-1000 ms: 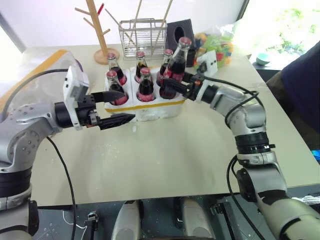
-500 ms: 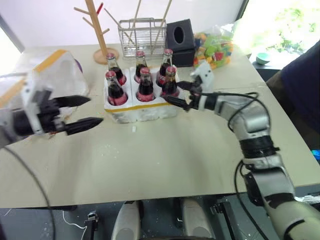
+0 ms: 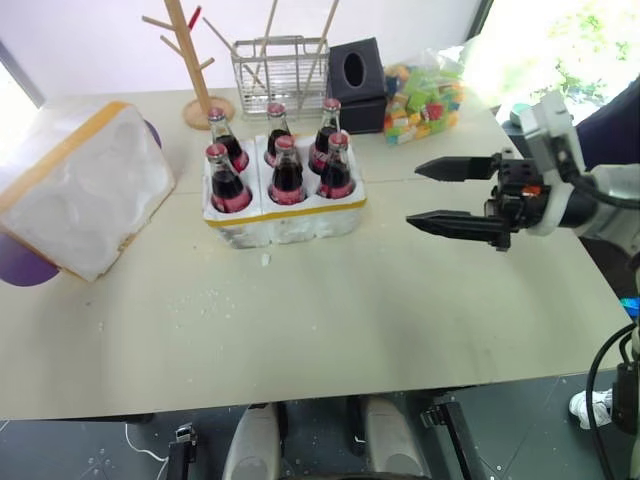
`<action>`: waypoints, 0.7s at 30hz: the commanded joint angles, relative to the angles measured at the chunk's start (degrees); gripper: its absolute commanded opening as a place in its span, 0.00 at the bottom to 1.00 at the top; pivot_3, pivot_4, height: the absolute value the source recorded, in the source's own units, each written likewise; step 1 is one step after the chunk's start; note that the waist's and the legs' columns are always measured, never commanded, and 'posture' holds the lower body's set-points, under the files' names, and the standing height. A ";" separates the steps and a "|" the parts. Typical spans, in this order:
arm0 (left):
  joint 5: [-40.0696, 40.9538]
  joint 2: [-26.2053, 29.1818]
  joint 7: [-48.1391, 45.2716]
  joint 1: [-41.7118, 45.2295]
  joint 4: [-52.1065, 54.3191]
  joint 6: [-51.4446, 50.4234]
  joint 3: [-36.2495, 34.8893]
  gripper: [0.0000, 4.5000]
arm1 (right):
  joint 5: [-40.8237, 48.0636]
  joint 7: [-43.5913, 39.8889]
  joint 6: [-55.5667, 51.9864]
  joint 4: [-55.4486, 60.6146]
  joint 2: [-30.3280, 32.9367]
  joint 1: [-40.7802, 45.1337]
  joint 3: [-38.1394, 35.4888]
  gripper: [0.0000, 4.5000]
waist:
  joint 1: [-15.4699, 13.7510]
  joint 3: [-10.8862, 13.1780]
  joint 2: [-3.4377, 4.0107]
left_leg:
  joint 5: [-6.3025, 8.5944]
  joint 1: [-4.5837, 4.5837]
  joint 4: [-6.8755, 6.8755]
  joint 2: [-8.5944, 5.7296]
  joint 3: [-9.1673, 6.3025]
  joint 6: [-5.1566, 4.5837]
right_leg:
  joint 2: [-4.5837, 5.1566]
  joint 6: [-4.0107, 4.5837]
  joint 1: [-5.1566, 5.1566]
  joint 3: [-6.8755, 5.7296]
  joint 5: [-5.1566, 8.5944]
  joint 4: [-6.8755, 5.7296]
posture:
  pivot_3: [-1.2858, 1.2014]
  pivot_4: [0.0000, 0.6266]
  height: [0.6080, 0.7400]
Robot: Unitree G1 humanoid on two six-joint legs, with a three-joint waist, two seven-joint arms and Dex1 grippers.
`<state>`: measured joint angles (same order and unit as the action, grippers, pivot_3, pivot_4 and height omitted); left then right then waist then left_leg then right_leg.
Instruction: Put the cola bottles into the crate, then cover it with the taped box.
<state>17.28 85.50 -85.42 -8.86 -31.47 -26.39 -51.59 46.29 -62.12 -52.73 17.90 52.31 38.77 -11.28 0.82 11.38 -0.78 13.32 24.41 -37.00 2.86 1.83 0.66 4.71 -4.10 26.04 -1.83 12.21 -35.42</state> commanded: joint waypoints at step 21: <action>-23.67 -11.27 4.31 65.08 -39.06 15.92 52.68 0.61 | 17.82 12.60 -3.52 11.01 3.45 -3.20 -11.46 1.00 | -0.18 -0.12 -0.46 | -0.05 0.44 -0.51 0.04 0.24 -0.03 | -0.06 -0.30 0.33 0.10 -0.18 -0.72 | 0.52 0.24 1.00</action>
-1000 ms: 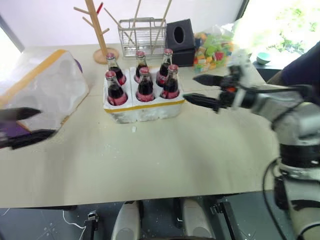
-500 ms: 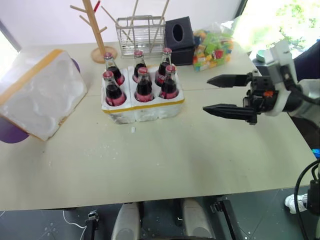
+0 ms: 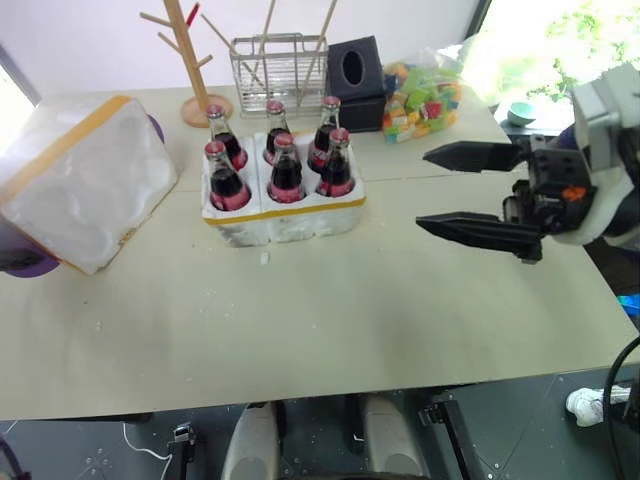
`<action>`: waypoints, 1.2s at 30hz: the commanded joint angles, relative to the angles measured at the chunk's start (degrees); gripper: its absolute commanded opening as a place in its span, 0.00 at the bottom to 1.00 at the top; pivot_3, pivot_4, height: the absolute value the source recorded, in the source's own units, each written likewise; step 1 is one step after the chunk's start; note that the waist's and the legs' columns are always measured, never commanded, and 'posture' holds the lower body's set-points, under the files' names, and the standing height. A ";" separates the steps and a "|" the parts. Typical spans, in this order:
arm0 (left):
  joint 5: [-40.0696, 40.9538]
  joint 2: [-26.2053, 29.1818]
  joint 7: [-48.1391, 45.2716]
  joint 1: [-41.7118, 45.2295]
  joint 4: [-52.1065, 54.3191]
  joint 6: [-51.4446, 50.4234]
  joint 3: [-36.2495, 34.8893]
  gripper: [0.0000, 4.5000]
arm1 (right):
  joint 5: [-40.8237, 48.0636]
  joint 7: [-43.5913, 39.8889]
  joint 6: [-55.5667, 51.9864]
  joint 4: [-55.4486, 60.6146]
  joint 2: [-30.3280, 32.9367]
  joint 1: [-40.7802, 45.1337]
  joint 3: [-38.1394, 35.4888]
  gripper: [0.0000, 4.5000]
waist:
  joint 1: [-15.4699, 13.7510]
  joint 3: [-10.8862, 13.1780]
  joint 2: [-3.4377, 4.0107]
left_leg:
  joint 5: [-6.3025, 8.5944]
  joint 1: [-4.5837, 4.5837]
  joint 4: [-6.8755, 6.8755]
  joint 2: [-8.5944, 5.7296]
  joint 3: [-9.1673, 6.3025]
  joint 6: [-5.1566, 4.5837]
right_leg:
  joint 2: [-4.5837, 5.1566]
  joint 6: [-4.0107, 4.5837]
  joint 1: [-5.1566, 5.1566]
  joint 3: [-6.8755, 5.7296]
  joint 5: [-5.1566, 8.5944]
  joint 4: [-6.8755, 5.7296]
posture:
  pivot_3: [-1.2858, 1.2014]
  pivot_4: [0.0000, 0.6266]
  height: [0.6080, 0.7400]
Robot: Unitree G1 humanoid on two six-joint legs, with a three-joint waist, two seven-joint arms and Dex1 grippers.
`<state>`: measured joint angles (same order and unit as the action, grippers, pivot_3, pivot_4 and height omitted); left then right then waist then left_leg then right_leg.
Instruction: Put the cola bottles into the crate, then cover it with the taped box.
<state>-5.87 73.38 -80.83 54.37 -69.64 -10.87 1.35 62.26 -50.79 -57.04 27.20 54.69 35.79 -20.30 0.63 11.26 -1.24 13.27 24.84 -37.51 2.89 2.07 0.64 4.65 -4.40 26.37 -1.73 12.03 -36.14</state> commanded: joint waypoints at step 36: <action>-26.87 -14.88 59.88 -3.81 40.98 50.43 5.03 0.14 | 5.70 10.39 1.13 1.19 3.07 -11.24 -6.78 1.00 | -1.53 -0.05 -0.09 | 0.00 0.15 -0.59 -0.04 -0.01 -0.01 | 0.01 -0.43 -0.24 0.14 -0.27 0.00 | 0.52 0.24 1.00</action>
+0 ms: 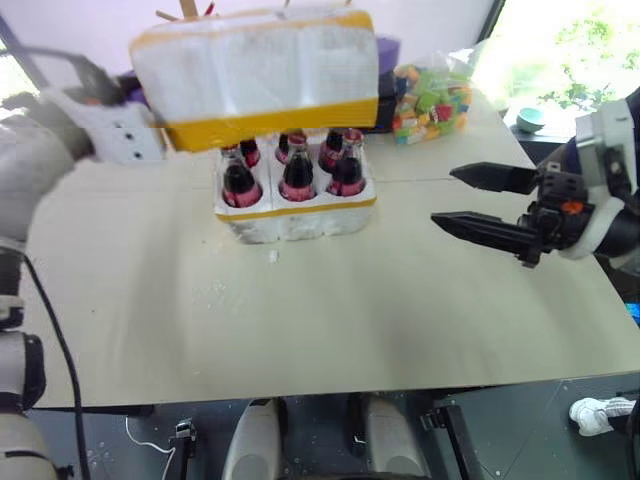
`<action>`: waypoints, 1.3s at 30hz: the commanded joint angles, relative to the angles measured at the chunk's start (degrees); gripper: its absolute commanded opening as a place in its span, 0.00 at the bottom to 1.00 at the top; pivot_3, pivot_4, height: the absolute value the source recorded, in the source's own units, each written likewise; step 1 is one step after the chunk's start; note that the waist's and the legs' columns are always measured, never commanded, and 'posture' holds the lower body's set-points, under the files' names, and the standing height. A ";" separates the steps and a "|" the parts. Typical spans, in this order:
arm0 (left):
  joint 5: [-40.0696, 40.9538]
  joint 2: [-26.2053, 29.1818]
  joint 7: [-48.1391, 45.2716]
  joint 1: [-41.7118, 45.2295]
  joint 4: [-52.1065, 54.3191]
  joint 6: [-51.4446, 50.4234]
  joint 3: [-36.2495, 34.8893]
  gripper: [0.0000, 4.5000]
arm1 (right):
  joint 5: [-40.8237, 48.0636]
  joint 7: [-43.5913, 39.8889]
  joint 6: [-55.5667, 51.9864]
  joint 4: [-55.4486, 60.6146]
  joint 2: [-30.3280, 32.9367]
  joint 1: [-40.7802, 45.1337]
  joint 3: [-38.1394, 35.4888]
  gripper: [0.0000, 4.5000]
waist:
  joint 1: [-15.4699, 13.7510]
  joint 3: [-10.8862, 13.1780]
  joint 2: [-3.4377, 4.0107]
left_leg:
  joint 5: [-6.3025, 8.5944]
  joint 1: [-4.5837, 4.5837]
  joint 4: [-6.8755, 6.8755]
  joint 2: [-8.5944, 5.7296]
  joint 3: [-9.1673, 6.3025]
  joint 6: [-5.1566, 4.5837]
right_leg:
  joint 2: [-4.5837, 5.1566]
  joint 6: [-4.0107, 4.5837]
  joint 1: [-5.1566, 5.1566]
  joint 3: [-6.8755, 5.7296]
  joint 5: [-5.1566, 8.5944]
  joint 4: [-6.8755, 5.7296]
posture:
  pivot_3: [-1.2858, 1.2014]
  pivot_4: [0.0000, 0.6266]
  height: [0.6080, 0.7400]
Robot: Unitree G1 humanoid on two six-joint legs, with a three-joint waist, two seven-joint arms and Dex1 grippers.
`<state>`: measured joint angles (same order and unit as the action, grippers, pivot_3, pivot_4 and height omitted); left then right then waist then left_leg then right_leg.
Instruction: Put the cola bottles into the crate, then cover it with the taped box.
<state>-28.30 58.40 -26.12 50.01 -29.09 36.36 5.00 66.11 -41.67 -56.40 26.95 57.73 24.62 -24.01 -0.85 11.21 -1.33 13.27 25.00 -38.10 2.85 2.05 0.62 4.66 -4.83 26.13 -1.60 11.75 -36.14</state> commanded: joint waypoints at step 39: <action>80.64 15.63 -41.22 -48.30 30.03 -73.70 -39.87 0.75 | -14.32 -11.10 9.26 -10.01 3.42 -11.15 -1.18 1.00 | 0.61 0.05 0.15 | 0.03 -0.81 0.12 0.06 -0.02 0.01 | -0.01 0.33 -0.73 0.00 0.20 0.13 | 0.52 0.24 1.00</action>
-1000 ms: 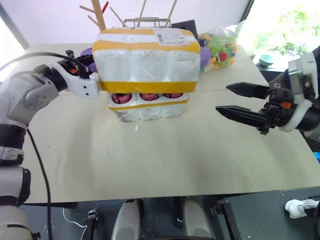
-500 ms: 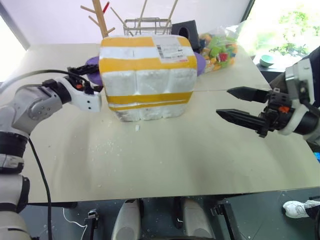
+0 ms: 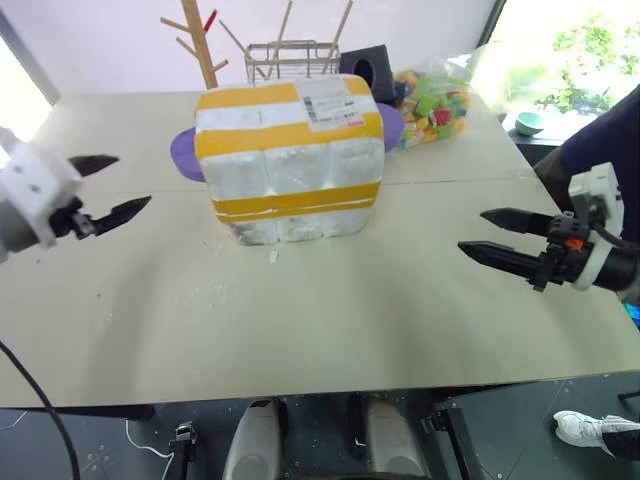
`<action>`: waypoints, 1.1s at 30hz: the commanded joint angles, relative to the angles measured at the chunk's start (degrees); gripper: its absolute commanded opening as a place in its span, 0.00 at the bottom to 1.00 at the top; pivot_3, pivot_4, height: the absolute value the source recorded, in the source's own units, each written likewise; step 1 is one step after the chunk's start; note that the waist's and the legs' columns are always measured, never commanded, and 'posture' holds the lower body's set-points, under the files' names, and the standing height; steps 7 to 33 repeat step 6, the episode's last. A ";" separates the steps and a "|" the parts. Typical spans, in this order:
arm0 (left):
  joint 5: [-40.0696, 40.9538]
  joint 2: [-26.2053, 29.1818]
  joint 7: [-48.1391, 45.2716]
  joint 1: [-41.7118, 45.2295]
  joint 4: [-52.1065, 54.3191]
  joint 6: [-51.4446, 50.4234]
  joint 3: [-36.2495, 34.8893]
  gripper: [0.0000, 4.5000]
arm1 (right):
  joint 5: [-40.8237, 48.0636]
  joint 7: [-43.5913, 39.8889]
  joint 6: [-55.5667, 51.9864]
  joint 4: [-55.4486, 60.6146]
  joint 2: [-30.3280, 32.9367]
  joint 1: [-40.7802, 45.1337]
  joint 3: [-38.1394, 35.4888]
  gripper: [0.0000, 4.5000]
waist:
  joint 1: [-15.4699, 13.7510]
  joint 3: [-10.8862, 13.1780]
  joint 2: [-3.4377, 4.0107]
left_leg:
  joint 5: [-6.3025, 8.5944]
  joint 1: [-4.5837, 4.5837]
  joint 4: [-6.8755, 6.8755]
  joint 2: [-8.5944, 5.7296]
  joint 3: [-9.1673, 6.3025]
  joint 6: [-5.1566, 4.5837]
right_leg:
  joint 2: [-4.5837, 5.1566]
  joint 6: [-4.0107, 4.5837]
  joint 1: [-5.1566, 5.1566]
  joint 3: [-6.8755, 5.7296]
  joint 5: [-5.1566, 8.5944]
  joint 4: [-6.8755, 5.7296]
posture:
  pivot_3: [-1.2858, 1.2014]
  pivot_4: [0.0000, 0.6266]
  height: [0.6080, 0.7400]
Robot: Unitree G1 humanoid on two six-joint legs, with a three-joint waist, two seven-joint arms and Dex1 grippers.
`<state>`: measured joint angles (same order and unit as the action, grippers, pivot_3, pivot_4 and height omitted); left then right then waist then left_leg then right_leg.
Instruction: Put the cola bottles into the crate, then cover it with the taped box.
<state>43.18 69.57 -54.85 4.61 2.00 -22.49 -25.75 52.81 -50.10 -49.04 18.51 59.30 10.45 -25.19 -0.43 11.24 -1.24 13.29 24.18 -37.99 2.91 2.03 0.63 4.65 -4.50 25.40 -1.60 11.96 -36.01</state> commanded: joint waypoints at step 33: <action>4.65 9.36 -20.00 -1.32 -7.24 -18.28 -8.84 0.75 | -1.64 -6.59 1.72 -3.82 2.62 7.13 2.77 1.00 | -0.17 0.02 0.10 | 0.02 -0.04 0.06 -0.01 -0.02 0.03 | 0.02 0.15 0.02 -0.08 0.11 0.00 | 0.52 0.24 1.00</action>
